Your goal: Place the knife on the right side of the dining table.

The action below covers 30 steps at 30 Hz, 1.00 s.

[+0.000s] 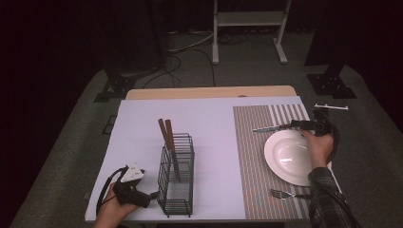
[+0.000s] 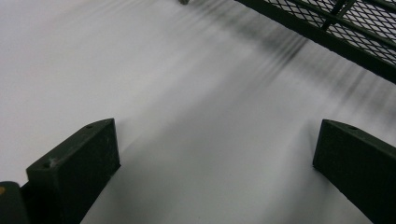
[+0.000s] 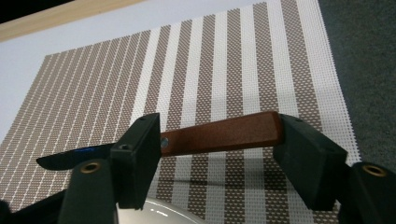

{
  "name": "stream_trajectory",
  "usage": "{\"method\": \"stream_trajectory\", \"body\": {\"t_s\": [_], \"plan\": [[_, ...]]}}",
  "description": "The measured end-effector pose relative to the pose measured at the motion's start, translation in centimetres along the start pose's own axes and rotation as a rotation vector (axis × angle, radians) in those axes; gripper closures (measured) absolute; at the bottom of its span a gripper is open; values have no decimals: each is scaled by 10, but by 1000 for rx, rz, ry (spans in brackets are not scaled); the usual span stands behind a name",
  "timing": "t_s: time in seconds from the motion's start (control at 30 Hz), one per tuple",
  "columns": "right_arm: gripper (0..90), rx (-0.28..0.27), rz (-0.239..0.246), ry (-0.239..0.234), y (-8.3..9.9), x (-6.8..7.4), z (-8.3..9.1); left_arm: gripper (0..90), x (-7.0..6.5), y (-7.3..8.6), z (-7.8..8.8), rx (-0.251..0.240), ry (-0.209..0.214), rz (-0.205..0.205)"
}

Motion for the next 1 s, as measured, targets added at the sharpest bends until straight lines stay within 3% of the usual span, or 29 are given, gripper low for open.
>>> {"method": "stream_trajectory", "body": {"t_s": [0.2,0.53,0.83,0.87,1.0], "plan": [[290,17,-14,9,1,-1,-1,0,0,0,0,0,0,0],[281,-10,-23,8,1,-4,7,0,0,0,0,1,1,1],[244,-60,41,-22,-3,7,22,0,0,0,0,1,0,-1],[184,-66,55,-37,-3,11,25,0,0,0,0,1,0,0],[111,-81,94,-49,-4,20,29,0,0,0,0,0,1,0]]}}
Point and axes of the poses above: each handheld gripper's, and its own axes: z roughly backward along the jaws, y roughly out of its underside, x roughly to its left, the point moved 5 cm from there along -z, roughly forward along the jaws, and after that the axes turned 5 degrees about z, right-handed, at the moved point
